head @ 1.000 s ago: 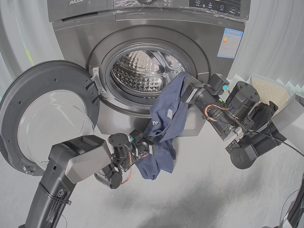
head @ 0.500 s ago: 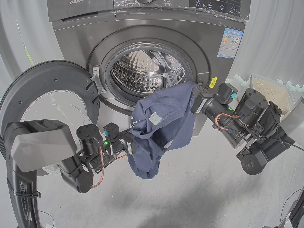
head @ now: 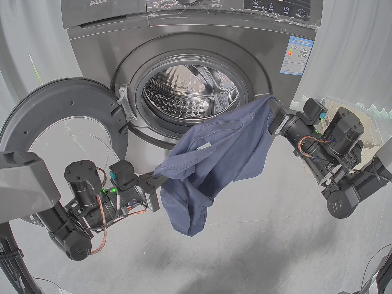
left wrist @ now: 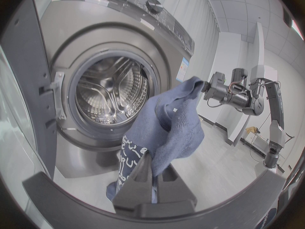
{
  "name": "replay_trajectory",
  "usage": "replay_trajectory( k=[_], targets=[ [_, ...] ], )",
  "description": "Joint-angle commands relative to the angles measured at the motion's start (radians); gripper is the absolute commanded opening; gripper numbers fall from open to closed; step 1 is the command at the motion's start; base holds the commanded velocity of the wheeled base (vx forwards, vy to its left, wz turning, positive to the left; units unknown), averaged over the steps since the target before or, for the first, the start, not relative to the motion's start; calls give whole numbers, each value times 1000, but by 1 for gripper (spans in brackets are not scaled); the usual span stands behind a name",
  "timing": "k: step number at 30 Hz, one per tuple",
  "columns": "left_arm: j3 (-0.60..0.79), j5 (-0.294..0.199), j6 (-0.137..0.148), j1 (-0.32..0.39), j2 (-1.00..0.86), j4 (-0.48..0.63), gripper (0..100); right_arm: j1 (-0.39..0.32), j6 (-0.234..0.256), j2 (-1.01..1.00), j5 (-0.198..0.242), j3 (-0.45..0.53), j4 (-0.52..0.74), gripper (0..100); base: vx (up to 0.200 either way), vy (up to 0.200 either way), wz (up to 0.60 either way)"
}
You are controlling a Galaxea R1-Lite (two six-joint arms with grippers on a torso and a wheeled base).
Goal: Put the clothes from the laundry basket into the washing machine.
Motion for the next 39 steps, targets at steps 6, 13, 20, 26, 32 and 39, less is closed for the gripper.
replay_trajectory(
  k=[6, 13, 20, 26, 32, 39],
  targets=[
    [-73, -6, -5, 104, -105, 1, 0, -14, 0, -35, 45, 66, -21, 0, 0, 0, 0],
    [-147, 5, -14, 130, -162, 3, 0, -31, -5, -79, 82, 107, -22, 0, 0, 0, 0],
    [-167, 7, -26, 113, -180, 6, 0, -31, -3, -139, 113, 126, -22, 0, 0, 0, 0],
    [-194, 19, -59, 101, -179, 7, 0, -31, -2, -158, 113, 107, -21, 0, 0, 0, 0],
    [-205, 19, -71, 103, -182, 7, 0, -35, -2, -159, 110, 86, -19, 0, 0, 0, 0],
    [-211, 19, -72, 106, -180, 9, 0, -57, -2, -162, 110, 74, -16, 0, 0, 0, 0]
  ],
)
